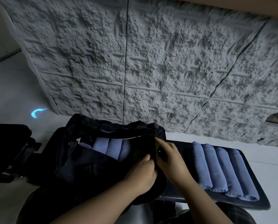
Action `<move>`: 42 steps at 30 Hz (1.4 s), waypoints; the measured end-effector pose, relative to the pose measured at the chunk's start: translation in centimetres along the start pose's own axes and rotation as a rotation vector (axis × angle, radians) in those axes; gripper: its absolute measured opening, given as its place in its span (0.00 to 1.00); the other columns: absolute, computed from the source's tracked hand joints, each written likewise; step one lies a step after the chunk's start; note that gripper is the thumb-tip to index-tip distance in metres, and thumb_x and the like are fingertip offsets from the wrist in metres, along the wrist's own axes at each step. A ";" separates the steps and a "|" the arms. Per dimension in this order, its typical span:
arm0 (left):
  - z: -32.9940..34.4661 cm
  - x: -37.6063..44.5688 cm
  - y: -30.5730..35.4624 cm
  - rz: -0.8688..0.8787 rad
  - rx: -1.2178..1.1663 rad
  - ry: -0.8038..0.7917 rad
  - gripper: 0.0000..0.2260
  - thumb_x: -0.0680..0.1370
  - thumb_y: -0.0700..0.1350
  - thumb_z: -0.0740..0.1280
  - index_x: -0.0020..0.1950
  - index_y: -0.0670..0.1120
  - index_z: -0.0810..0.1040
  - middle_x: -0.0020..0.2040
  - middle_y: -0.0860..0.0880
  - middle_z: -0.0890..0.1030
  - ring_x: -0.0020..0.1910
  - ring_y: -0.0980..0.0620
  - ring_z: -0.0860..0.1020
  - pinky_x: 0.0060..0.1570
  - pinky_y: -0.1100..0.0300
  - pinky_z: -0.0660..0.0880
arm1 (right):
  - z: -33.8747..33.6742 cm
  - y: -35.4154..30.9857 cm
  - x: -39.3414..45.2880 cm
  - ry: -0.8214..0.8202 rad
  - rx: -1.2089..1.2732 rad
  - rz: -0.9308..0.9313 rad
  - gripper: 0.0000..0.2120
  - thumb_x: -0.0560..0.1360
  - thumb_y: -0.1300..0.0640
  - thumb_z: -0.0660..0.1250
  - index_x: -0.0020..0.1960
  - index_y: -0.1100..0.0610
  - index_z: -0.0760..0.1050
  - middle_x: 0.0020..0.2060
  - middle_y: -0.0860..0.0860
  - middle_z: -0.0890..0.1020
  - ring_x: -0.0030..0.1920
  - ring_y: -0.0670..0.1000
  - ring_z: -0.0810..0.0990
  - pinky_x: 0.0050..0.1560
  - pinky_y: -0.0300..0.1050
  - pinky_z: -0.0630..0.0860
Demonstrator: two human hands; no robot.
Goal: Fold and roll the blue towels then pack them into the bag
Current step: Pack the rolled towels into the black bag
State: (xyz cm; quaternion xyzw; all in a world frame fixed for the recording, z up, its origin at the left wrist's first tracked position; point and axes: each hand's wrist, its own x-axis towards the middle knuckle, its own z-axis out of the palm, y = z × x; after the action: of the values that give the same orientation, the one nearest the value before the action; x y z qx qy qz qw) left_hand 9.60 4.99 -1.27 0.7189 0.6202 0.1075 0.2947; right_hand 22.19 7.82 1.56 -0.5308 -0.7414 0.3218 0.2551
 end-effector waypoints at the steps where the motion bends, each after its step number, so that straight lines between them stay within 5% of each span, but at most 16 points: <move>1: -0.2 -0.4 0.3 0.023 0.049 0.001 0.13 0.79 0.43 0.54 0.57 0.39 0.72 0.63 0.44 0.68 0.59 0.44 0.70 0.60 0.53 0.66 | 0.0 0.4 -0.3 0.056 0.005 -0.015 0.21 0.73 0.64 0.67 0.60 0.44 0.71 0.50 0.45 0.74 0.50 0.37 0.73 0.51 0.22 0.65; 4: -0.5 -0.9 0.7 0.114 0.154 0.021 0.23 0.76 0.50 0.43 0.56 0.41 0.72 0.65 0.45 0.68 0.63 0.46 0.68 0.63 0.54 0.64 | -0.4 1.6 -0.8 0.260 0.039 0.118 0.07 0.76 0.56 0.67 0.46 0.49 0.69 0.38 0.45 0.77 0.39 0.40 0.76 0.38 0.32 0.68; 7: -0.5 -0.8 1.0 0.102 0.152 0.017 0.16 0.80 0.46 0.49 0.61 0.42 0.71 0.69 0.46 0.66 0.65 0.46 0.68 0.65 0.54 0.64 | -1.3 4.8 -1.3 0.389 -0.039 0.298 0.07 0.77 0.56 0.64 0.42 0.56 0.68 0.34 0.48 0.74 0.35 0.50 0.72 0.38 0.41 0.64; 9: -0.5 -0.7 1.3 0.094 0.143 0.031 0.14 0.81 0.45 0.52 0.64 0.44 0.68 0.69 0.47 0.67 0.65 0.47 0.68 0.63 0.53 0.65 | -2.1 7.2 -1.7 0.384 -0.235 0.425 0.03 0.76 0.58 0.63 0.45 0.57 0.70 0.39 0.54 0.74 0.42 0.57 0.72 0.43 0.47 0.64; 13: -0.2 -0.5 1.5 0.073 0.127 0.010 0.20 0.81 0.46 0.52 0.73 0.48 0.58 0.71 0.49 0.65 0.68 0.48 0.66 0.65 0.52 0.65 | -3.2 10.1 -2.7 0.170 -0.398 0.741 0.23 0.77 0.55 0.61 0.69 0.64 0.62 0.65 0.63 0.69 0.66 0.64 0.64 0.64 0.52 0.60; 18: -0.1 -0.5 1.2 0.083 0.100 0.008 0.21 0.81 0.46 0.53 0.75 0.49 0.56 0.73 0.50 0.65 0.70 0.49 0.64 0.66 0.52 0.64 | -3.0 11.3 -2.5 0.108 -0.481 0.781 0.26 0.80 0.52 0.57 0.72 0.65 0.56 0.67 0.62 0.66 0.67 0.63 0.64 0.65 0.51 0.62; 23: -0.5 -0.9 1.6 0.089 0.095 0.010 0.20 0.82 0.46 0.51 0.74 0.48 0.57 0.74 0.51 0.61 0.70 0.49 0.64 0.66 0.55 0.64 | -3.0 11.9 -2.2 0.099 -0.486 0.905 0.17 0.80 0.58 0.58 0.66 0.65 0.62 0.65 0.62 0.68 0.66 0.62 0.67 0.63 0.52 0.67; 28: -0.9 -1.3 1.8 0.082 0.104 0.013 0.18 0.82 0.46 0.51 0.72 0.47 0.60 0.74 0.51 0.61 0.70 0.49 0.64 0.65 0.56 0.64 | -3.0 12.0 -1.9 0.078 -0.605 0.815 0.18 0.78 0.53 0.63 0.62 0.59 0.61 0.61 0.60 0.67 0.62 0.61 0.68 0.59 0.50 0.69; 31: -1.2 -1.3 2.0 0.096 0.117 0.011 0.18 0.82 0.46 0.51 0.72 0.46 0.61 0.73 0.50 0.62 0.70 0.50 0.63 0.65 0.57 0.63 | -2.0 12.2 -2.2 0.042 -0.456 0.777 0.19 0.76 0.57 0.65 0.60 0.60 0.59 0.57 0.61 0.72 0.59 0.63 0.73 0.56 0.53 0.71; 34: -1.6 -1.3 1.9 0.101 0.057 -0.005 0.19 0.82 0.47 0.52 0.74 0.47 0.58 0.75 0.52 0.60 0.72 0.52 0.61 0.66 0.62 0.61 | -1.2 13.1 -2.3 0.074 -0.281 0.837 0.23 0.71 0.55 0.70 0.51 0.58 0.56 0.43 0.57 0.75 0.45 0.58 0.78 0.48 0.52 0.75; 37: -1.8 -1.3 1.4 0.078 -0.064 -0.034 0.20 0.82 0.47 0.54 0.74 0.50 0.58 0.72 0.50 0.66 0.69 0.52 0.65 0.63 0.62 0.64 | -1.4 12.9 -2.0 0.000 -0.164 0.911 0.17 0.71 0.54 0.70 0.53 0.62 0.70 0.37 0.55 0.75 0.36 0.52 0.73 0.44 0.46 0.72; 39: -1.6 -1.2 0.9 0.042 -0.144 -0.032 0.17 0.81 0.47 0.55 0.70 0.51 0.61 0.67 0.48 0.71 0.64 0.51 0.71 0.55 0.62 0.68 | -1.7 11.7 -1.8 0.102 0.186 0.888 0.17 0.69 0.54 0.72 0.48 0.66 0.74 0.38 0.59 0.78 0.38 0.54 0.75 0.42 0.46 0.72; 42: -1.0 -0.8 0.4 -0.016 -0.353 0.006 0.11 0.81 0.45 0.56 0.63 0.49 0.65 0.67 0.48 0.71 0.65 0.53 0.70 0.63 0.60 0.66 | -2.7 9.0 -1.8 0.259 0.712 0.773 0.15 0.68 0.62 0.70 0.53 0.65 0.74 0.40 0.61 0.79 0.39 0.57 0.78 0.39 0.49 0.76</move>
State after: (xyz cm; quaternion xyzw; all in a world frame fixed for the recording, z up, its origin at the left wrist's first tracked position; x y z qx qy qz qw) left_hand 9.22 4.49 -0.09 0.6507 0.5984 0.2143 0.4155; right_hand 30.28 8.69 -3.47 -0.6809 -0.2994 0.5557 0.3714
